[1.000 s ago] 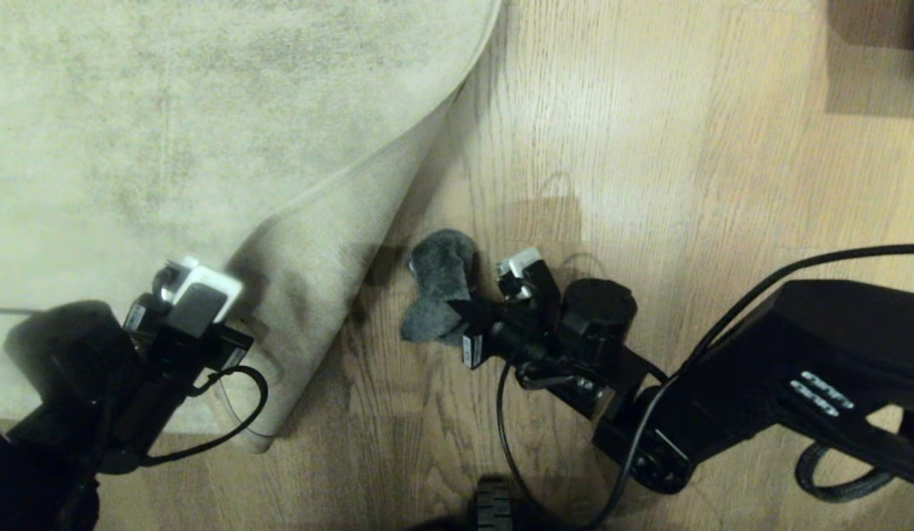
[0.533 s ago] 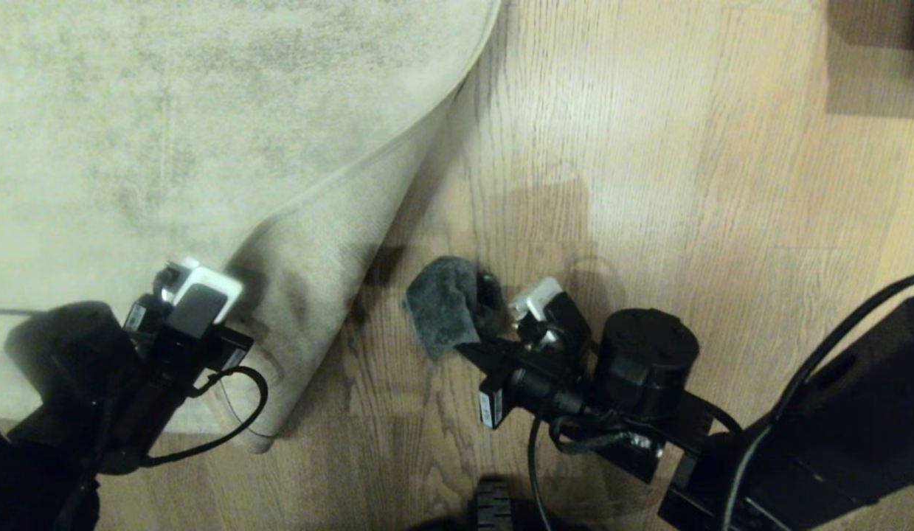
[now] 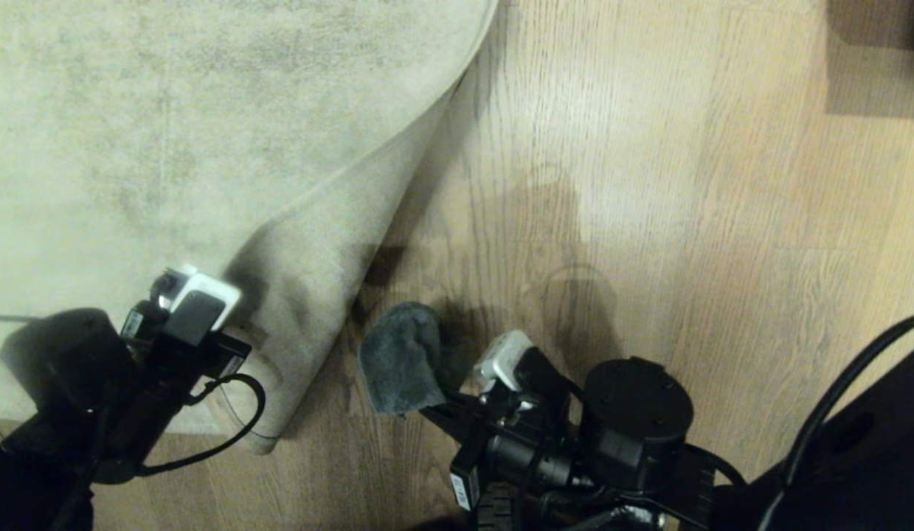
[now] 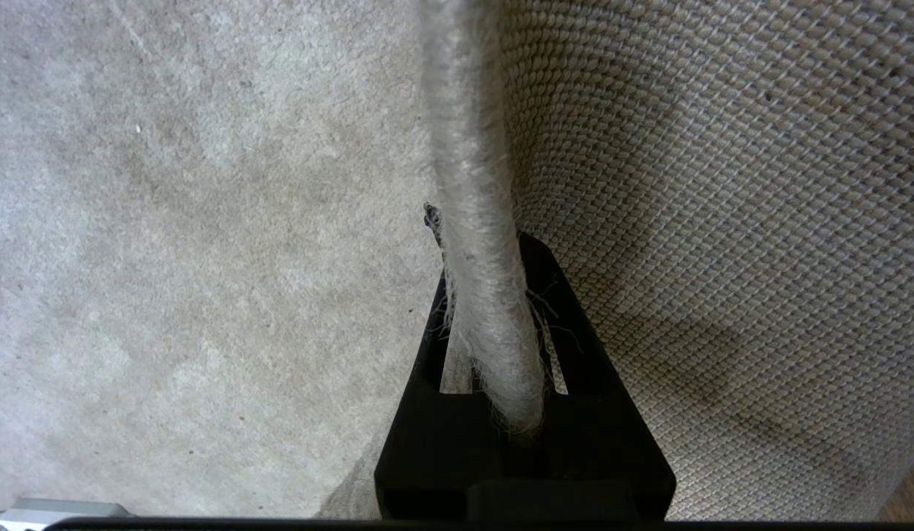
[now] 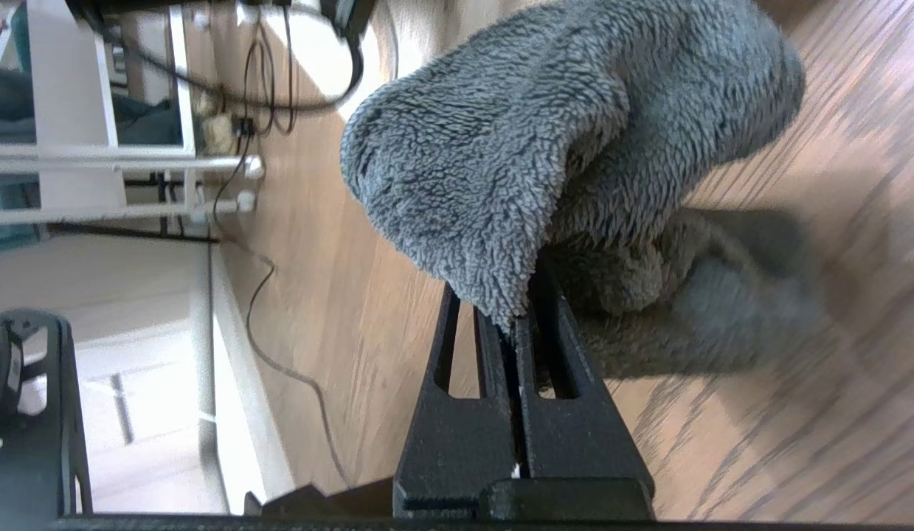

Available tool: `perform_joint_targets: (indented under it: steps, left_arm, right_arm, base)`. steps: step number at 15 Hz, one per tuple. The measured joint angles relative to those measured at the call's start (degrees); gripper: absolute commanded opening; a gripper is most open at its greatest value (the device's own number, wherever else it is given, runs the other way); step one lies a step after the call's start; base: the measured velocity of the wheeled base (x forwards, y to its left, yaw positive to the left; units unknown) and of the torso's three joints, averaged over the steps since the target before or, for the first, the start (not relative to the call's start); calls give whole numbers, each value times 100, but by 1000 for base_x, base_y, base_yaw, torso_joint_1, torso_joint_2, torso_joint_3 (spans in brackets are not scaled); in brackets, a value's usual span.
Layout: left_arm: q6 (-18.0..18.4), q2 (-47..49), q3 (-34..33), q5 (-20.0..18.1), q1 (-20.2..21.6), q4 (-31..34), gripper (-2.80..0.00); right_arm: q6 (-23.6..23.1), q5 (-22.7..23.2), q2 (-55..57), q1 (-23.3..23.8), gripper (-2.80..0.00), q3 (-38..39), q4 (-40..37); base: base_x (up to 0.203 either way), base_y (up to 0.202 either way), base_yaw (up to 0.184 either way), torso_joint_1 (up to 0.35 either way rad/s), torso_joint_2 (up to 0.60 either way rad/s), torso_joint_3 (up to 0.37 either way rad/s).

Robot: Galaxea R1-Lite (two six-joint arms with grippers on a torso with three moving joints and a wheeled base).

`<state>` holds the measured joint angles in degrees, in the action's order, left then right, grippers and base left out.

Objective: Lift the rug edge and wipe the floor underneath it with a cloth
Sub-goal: Wipe the floor under the carpet with a rag

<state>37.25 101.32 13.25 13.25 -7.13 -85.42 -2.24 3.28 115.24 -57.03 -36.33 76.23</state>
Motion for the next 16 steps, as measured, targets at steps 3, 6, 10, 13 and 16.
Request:
perform_joint_targets:
  steps: [3, 6, 10, 13, 16]
  left_arm:
    - [-10, 15, -2, 0, 5, 0, -280]
    - [-7, 63, 0, 2, 11, -2, -280]
    - [-10, 128, 5, 1, 11, -2, -280]
    - [-10, 192, 11, 0, 16, -5, -280]
    - [-10, 246, 17, -2, 17, -5, -280]
  right_arm:
    - [394, 3, 351, -44, -280, 30, 165]
    - [795, 3, 798, -153, -280, 344, 747]
    - [1032, 11, 1479, -199, -280, 574, 1095]
    - [1050, -30, 1871, -174, -280, 465, 1100]
    - [1042, -47, 2056, 39, -280, 4, 1098]
  base:
    - [0, 0, 0, 0, 0, 0]
    - [0, 0, 0, 0, 0, 0]
    - [0, 0, 0, 0, 0, 0]
    - [0, 0, 0, 0, 0, 0]
    - [0, 0, 0, 0, 0, 0]
